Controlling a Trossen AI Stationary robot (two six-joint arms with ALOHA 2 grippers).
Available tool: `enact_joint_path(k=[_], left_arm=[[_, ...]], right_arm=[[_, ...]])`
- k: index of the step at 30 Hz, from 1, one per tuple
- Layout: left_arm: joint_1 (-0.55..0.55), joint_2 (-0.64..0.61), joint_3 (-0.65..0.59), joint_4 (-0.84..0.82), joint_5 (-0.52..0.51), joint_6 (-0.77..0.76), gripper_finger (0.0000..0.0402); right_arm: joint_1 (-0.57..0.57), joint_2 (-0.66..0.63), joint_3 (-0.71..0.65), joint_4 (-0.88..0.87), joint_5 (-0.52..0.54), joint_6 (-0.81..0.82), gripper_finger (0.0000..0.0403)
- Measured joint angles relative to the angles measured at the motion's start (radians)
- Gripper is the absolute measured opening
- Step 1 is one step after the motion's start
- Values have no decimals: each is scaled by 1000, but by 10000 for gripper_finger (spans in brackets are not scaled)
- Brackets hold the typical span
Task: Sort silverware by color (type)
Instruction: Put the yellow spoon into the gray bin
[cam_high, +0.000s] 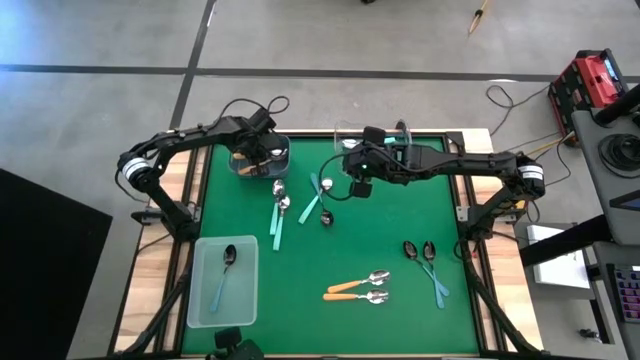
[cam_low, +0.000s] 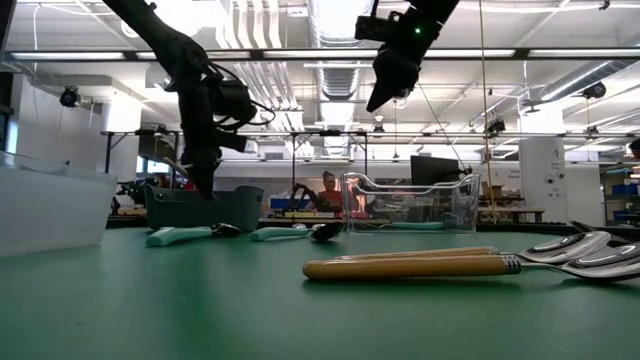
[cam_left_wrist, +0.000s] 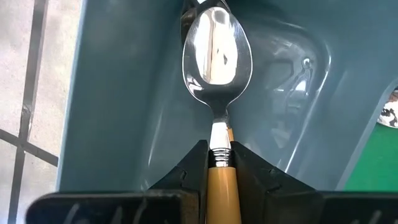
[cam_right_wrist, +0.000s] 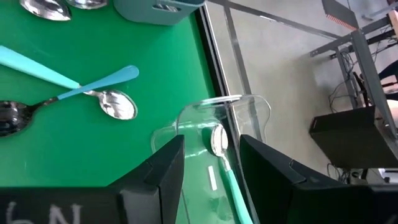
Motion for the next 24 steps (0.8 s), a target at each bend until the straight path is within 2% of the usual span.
enact_joint_path(k=[21, 24], left_arm=[[0, 0, -4, 21, 0, -12, 39], [0, 0, -4, 21, 0, -20, 39]], right_arm=[[76, 0, -68, 69, 1, 125, 146], [85, 0, -87, 122, 3, 154, 146]])
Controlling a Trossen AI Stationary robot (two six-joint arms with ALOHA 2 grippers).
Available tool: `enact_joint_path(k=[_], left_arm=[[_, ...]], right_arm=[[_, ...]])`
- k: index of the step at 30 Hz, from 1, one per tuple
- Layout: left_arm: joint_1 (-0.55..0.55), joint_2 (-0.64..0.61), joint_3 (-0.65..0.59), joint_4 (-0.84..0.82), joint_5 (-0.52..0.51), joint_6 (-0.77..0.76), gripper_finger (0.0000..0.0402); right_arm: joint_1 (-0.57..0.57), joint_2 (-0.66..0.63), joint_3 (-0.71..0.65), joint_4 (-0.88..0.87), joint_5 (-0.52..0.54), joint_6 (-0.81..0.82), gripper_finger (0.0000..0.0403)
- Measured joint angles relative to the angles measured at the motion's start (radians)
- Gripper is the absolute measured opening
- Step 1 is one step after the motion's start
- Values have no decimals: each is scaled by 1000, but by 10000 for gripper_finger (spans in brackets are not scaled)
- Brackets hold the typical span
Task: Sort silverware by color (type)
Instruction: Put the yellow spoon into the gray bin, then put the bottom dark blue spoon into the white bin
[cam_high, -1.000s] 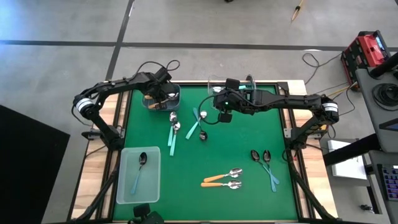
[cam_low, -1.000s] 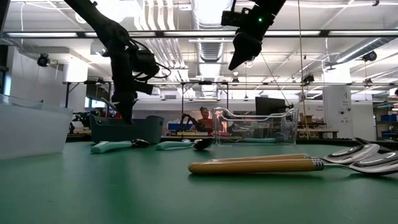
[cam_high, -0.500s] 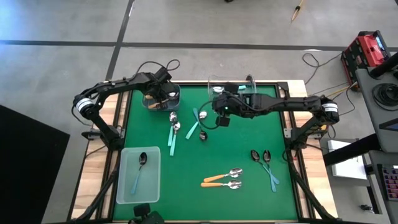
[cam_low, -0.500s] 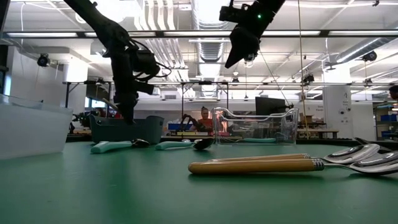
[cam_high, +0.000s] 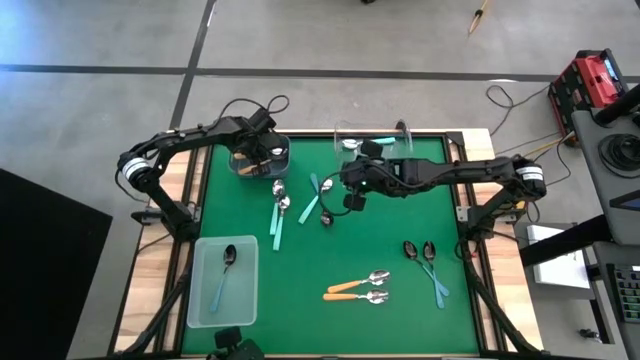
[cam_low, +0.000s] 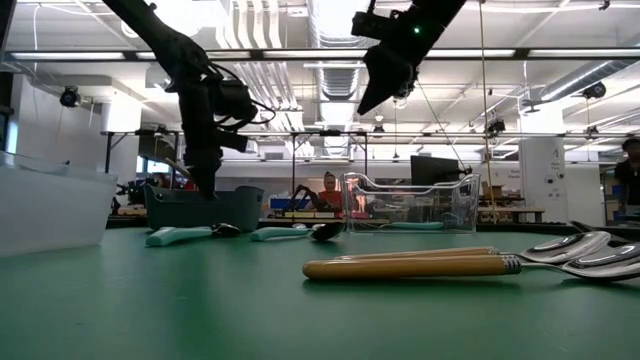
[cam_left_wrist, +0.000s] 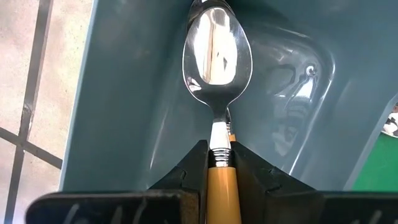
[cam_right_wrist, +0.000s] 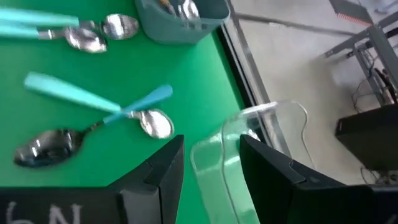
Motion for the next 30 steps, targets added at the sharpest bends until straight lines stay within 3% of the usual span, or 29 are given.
enact_joint_path(k=[13, 19, 30], left_arm=[[0, 0, 0, 1, 0, -25, 39], [0, 0, 0, 2, 0, -40, 59], [0, 0, 0, 2, 0, -49, 84]], right_arm=[[40, 0, -165, 354, 7, -20, 146], [40, 0, -235, 488, 7, -44, 146], [40, 0, -269, 525, 7, -48, 146]])
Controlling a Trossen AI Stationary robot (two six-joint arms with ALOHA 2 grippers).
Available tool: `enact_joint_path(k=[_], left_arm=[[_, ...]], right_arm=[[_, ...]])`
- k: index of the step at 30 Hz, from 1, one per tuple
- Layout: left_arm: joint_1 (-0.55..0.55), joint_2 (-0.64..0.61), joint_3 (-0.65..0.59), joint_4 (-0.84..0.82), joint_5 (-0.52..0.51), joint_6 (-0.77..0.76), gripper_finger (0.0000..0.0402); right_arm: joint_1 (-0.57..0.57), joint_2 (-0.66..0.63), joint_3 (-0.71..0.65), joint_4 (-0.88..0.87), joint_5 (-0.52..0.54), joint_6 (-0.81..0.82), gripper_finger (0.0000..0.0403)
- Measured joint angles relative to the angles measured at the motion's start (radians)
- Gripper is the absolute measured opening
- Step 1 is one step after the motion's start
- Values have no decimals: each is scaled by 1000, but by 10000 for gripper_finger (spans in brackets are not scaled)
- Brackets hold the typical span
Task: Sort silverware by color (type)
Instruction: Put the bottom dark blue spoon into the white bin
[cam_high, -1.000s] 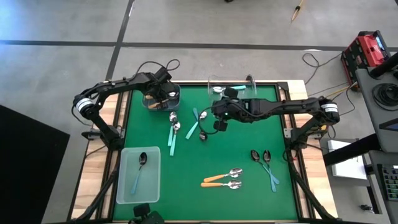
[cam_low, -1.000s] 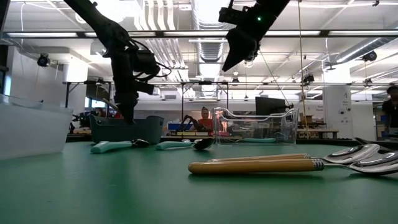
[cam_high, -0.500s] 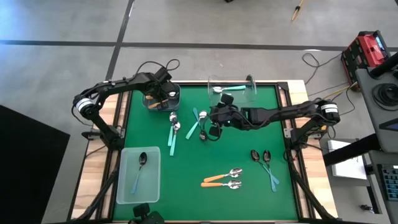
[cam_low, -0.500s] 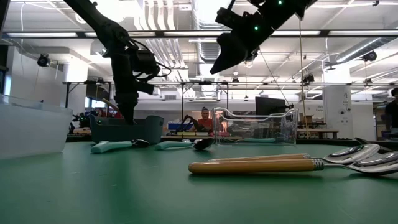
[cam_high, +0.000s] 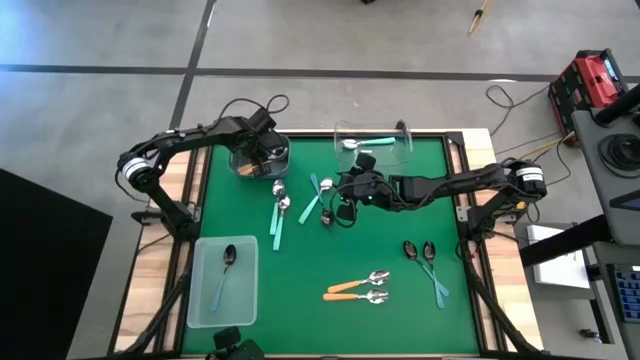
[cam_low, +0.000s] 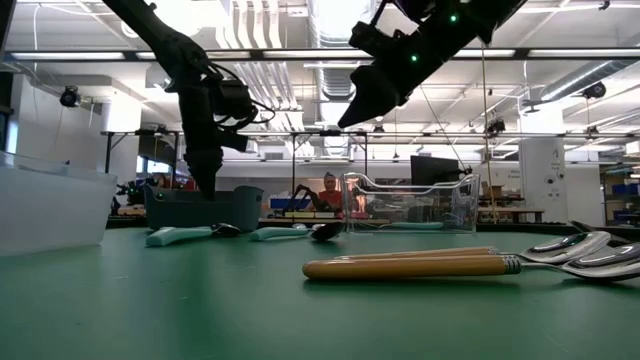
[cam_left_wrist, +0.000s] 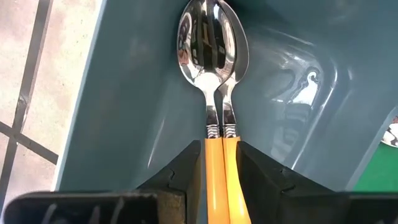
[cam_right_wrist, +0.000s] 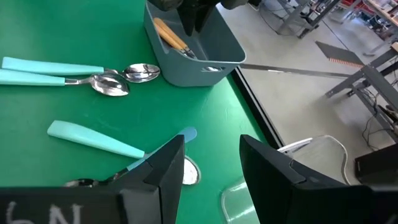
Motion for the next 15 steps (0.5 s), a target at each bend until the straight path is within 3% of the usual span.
enact_joint_path(k=[15], left_arm=[[-1, -50, 7, -19, -18, -60, 84]], right_arm=[[0, 0, 0, 1, 0, 0, 146]])
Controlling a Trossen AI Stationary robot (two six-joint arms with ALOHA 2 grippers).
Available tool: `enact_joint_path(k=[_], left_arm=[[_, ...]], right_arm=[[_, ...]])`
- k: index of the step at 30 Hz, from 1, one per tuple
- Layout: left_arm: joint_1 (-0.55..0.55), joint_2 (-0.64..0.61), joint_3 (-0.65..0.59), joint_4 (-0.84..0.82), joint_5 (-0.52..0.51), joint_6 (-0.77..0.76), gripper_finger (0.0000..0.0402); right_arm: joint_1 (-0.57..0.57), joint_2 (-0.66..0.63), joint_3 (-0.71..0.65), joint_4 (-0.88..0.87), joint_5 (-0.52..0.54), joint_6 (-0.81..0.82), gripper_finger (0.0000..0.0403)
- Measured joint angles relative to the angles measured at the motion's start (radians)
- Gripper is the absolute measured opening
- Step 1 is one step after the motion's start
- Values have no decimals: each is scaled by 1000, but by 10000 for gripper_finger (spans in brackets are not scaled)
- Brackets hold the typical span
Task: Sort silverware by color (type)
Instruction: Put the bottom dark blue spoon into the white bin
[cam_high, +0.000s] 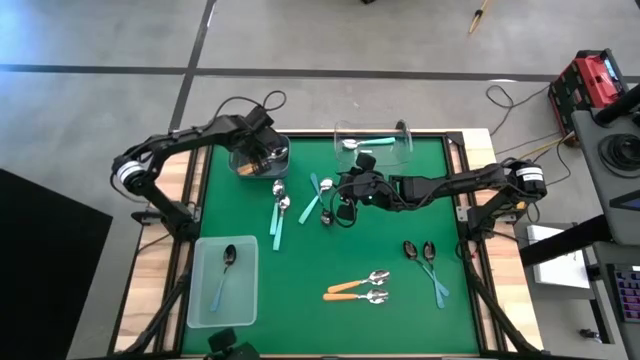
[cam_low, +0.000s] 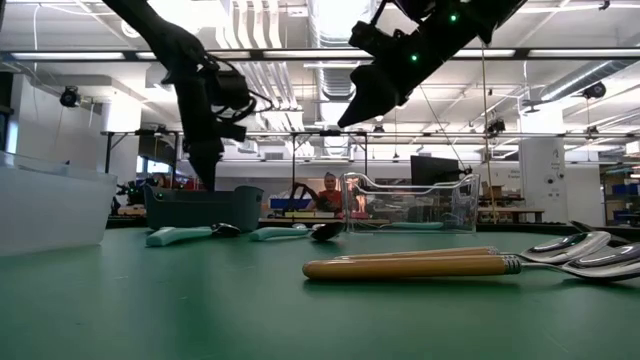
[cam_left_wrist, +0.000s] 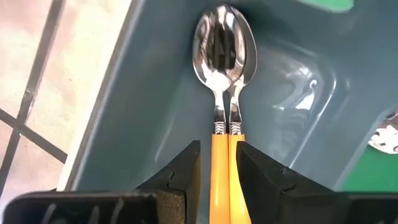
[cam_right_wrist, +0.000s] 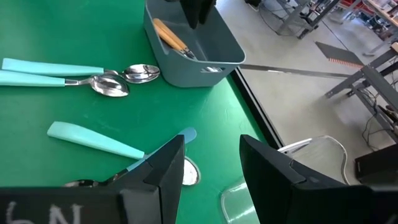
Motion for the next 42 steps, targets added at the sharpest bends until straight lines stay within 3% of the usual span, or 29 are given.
enact_joint_path(k=[8, 16, 31, 42], left_arm=[[-28, -124, 0, 1, 2, -62, 84], [-133, -265, -40, 27, 3, -110, 85], [-297, -499, -215, 163, 14, -210, 85], [-314, -654, -397, 395, 213, -235, 85]], right_arm=[[0, 0, 0, 3, 0, 0, 146], [0, 0, 0, 25, -7, -3, 146], [6, 1, 0, 42, -8, 4, 146], [6, 2, 15, 51, -8, 20, 146]])
